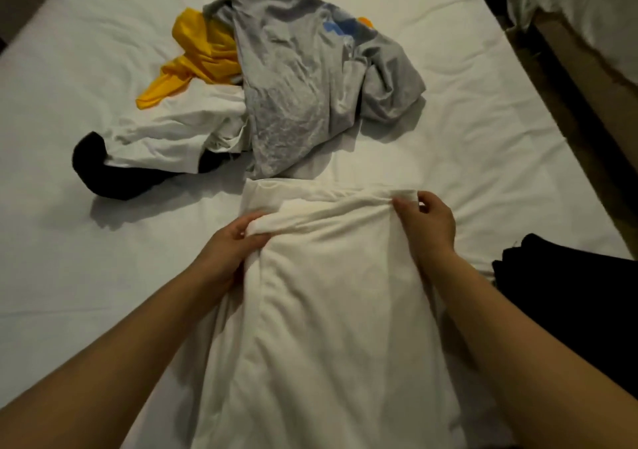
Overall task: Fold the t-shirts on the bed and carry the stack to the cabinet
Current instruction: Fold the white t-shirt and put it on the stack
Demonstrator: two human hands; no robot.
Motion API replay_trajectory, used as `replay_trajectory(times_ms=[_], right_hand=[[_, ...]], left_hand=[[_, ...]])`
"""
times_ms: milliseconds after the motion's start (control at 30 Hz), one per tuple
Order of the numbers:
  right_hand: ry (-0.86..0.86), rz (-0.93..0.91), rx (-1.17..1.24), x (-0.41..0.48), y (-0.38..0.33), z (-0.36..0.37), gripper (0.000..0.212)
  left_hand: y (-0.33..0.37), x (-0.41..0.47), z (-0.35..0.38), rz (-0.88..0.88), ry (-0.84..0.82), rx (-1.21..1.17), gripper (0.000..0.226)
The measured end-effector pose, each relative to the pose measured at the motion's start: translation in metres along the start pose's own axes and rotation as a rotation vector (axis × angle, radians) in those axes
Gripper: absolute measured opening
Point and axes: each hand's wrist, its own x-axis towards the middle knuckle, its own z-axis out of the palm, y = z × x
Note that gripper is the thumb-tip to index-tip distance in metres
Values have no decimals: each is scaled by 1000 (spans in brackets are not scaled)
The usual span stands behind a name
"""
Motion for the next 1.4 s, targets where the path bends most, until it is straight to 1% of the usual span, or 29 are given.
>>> replay_trajectory(times_ms=[67, 133, 200, 267, 300, 367, 433, 467, 533, 600, 633, 700, 733, 800, 833, 900, 933, 967, 1033, 1100, 1167, 1200, 1267, 1333, 1400], right_hand=[[-13, -28, 3, 1, -10, -1, 16], [-34, -44, -31, 2, -15, 2, 22], [-51, 2, -88, -2, -17, 3, 36], [-70, 57, -78, -8, -16, 1, 48], [-78, 72, -55, -14, -16, -3, 50], [-94, 94, -6, -28, -10, -10, 52], [-100, 114, 11, -45, -2, -16, 52], [-105, 123, 7, -53, 1, -19, 52], [-119, 159, -14, -68, 8, -23, 49], [-169, 197, -52, -80, 13, -26, 41], [-192, 209, -54, -84, 16, -27, 39], [-217, 219, -59, -91, 20, -30, 45], [-223, 217, -86, -94, 21, -33, 50], [-229, 200, -157, -106, 25, -41, 54], [-232, 190, -174, -116, 29, -45, 56], [-245, 166, -163, -140, 40, -52, 57], [-250, 153, -163, -153, 46, -55, 56], [-252, 147, -178, -166, 52, -58, 57], [-239, 136, -204, -188, 65, -63, 57], [-227, 131, -190, -208, 75, -69, 59], [-231, 122, -181, -227, 85, -72, 64], [-232, 117, -185, -235, 89, -74, 67], [-220, 90, -178, -249, 95, -77, 70], [-195, 67, -147, -256, 99, -81, 70], [-188, 34, -100, -260, 100, -86, 67]], left_hand=[[2, 0, -3, 80, 35, -70, 30], [5, -5, 0, 71, 51, -124, 29], [1, -13, 4, -33, 34, -245, 34], [-2, -29, 4, -164, -38, -354, 37], [-4, -40, 3, -219, -77, -356, 34], [-9, -58, 1, -276, -106, -272, 30], [-13, -66, 2, -248, -56, -157, 32], [-12, -67, 4, -219, -36, -151, 32], [-5, -67, 9, -219, -29, -237, 30], [-4, -65, 11, -322, -54, -348, 29], [-4, -65, 10, -386, -77, -358, 32], [-12, -66, 6, -469, -104, -301, 41], [-15, -67, 5, -474, -114, -262, 45], [-21, -75, 0, -423, -143, -187, 52], [-24, -82, -4, -384, -169, -155, 59], [-33, -100, -13, -306, -210, -63, 90], [-40, -110, -16, -270, -207, 21, 101], [-47, -119, -19, -234, -198, 113, 101], [-60, -136, -20, -139, -168, 230, 84], [-71, -149, -20, -42, -114, 232, 73], [-78, -159, -18, -1, -21, 203, 66], [-81, -163, -17, 14, 15, 208, 65], [-87, -171, -17, 38, 48, 290, 69], [-91, -185, -21, 83, 48, 390, 73], [-98, -200, -30, 118, 37, 456, 70]])
